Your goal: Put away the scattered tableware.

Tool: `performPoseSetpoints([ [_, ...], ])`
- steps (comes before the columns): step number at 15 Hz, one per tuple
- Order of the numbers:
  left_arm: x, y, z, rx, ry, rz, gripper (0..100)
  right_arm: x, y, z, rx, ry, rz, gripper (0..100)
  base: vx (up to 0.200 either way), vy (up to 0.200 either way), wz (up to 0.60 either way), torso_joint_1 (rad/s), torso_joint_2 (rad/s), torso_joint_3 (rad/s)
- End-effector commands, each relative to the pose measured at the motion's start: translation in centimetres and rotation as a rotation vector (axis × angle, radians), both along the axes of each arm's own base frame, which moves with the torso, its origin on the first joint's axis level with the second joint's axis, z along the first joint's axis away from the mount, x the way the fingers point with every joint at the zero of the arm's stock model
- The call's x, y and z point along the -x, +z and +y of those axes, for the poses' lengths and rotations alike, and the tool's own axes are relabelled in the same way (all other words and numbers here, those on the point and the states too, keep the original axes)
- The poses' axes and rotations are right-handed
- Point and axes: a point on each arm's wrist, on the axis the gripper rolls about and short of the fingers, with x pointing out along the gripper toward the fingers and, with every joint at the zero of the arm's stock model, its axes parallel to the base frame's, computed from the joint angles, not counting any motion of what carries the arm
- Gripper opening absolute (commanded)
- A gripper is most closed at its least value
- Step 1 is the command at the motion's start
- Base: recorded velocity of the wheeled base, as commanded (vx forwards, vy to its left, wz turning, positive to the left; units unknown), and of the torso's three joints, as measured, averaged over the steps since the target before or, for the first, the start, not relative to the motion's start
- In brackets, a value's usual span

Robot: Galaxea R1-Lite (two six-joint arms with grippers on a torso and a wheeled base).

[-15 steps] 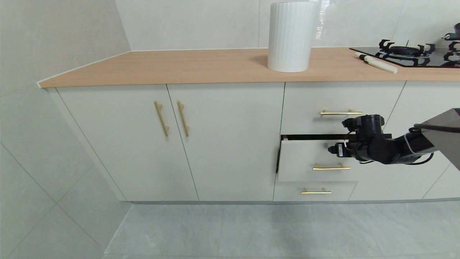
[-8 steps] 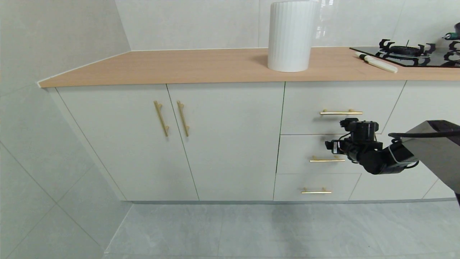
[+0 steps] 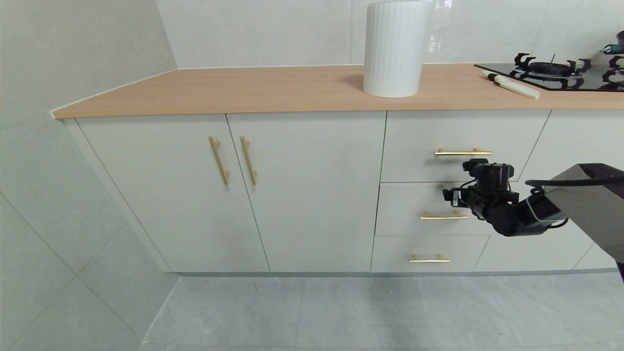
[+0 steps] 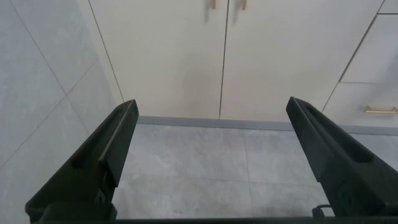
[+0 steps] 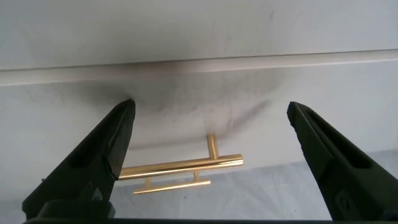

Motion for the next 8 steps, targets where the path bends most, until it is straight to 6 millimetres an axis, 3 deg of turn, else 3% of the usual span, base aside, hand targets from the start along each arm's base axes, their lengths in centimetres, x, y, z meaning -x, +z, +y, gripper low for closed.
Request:
performPoseSetpoints([
  [1, 0.0, 0.0, 0.0, 0.0, 0.001, 0.0, 100, 2.4, 3.5, -0.1, -0.003, 0.005, -0.026, 100, 0.0, 0.0, 0.0, 0.0, 0.0, 0.0],
  [2, 0.0, 0.0, 0.0, 0.0, 0.001, 0.0, 100, 5.7, 6.3, -0.2, -0.005, 0.011, -0.035, 100, 0.0, 0.0, 0.0, 0.0, 0.0, 0.0],
  [4, 0.0, 0.0, 0.0, 0.0, 0.001, 0.0, 100, 10.9, 9.7, -0.5, -0.01, 0.01, -0.074, 100, 0.0, 0.0, 0.0, 0.0, 0.0, 0.0],
  [8, 0.0, 0.0, 0.0, 0.0, 0.001, 0.0, 100, 23.7, 15.0, -1.3, -0.011, 0.003, -0.225, 100, 0.0, 0.0, 0.0, 0.0, 0.0, 0.0],
])
